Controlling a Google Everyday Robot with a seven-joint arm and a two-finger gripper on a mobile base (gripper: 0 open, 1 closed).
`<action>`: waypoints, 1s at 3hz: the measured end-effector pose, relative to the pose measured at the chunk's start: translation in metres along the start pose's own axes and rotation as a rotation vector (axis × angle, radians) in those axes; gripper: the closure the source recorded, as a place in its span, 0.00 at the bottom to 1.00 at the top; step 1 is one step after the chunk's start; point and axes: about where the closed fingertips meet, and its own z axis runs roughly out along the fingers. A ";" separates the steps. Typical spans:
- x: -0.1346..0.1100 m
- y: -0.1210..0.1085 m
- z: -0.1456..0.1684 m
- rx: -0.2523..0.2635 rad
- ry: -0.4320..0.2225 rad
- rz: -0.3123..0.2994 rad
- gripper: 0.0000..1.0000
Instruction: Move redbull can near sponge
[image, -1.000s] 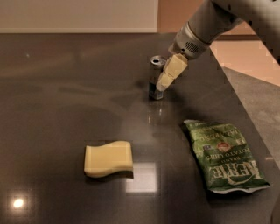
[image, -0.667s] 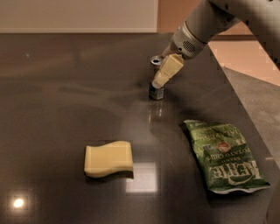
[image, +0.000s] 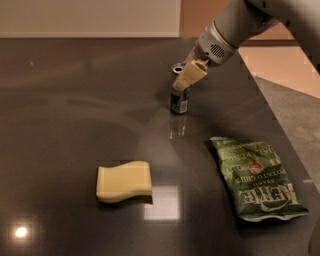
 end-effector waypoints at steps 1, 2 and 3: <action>-0.007 0.021 -0.009 -0.047 -0.027 -0.023 0.88; -0.017 0.054 -0.013 -0.126 -0.055 -0.069 1.00; -0.029 0.095 -0.009 -0.209 -0.062 -0.141 1.00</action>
Offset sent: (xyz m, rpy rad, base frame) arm -0.0944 0.0334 0.0305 0.1022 0.0890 0.2378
